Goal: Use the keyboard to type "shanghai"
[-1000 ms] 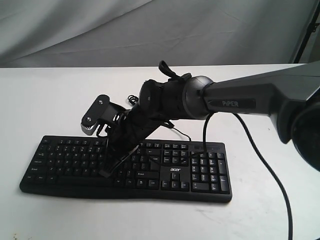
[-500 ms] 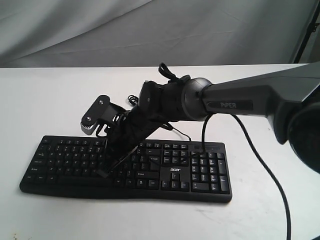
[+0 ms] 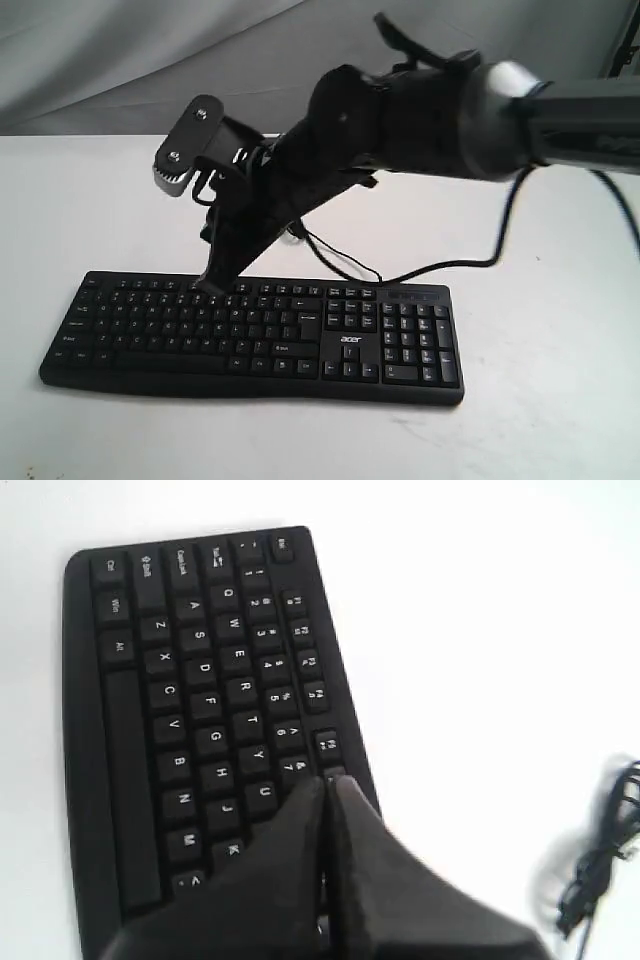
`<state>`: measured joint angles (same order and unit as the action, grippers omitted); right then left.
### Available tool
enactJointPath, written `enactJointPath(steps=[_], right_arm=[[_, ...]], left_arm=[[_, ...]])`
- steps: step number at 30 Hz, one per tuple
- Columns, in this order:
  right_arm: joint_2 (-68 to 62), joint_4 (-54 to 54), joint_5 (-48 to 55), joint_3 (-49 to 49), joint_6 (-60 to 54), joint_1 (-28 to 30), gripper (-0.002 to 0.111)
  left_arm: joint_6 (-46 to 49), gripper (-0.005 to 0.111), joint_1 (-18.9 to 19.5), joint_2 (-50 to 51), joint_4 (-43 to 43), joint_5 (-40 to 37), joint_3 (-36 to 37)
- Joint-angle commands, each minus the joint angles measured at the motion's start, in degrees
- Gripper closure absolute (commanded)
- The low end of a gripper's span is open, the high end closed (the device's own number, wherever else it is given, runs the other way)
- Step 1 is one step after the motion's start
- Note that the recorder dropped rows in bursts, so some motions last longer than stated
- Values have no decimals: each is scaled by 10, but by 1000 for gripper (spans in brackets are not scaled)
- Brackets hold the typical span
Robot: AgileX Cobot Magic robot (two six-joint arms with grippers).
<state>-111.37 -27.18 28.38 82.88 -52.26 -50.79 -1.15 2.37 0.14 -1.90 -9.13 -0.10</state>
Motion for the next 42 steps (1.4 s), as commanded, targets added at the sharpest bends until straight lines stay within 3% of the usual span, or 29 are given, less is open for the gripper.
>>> enactJointPath(steps=[1, 4, 9, 20, 25, 29, 34, 39, 42], right_arm=[[182, 14, -167, -165, 15, 5, 108], [304, 7, -262, -257, 18, 5, 108], [453, 7, -259, -314, 18, 10, 108], [534, 18, -284, -314, 15, 10, 108], [567, -93, -359, -318, 109, 23, 108], [586, -97, -325, -339, 204, 106, 108], [644, -69, -265, -441, 338, 282, 108], [768, -26, -289, -567, 350, 413, 108], [850, 3, -322, -632, 348, 455, 108]], left_arm=[[-2, 107, -4, -1, 0, 3, 1], [-2, 107, -4, -1, 0, 3, 1], [-2, 107, -4, -1, 0, 3, 1], [-2, 107, -4, -1, 0, 3, 1], [-2, 107, -4, -1, 0, 3, 1], [-2, 107, -4, -1, 0, 3, 1], [-2, 107, -4, -1, 0, 3, 1], [-2, 107, -4, -1, 0, 3, 1], [-2, 107, -4, -1, 0, 3, 1]])
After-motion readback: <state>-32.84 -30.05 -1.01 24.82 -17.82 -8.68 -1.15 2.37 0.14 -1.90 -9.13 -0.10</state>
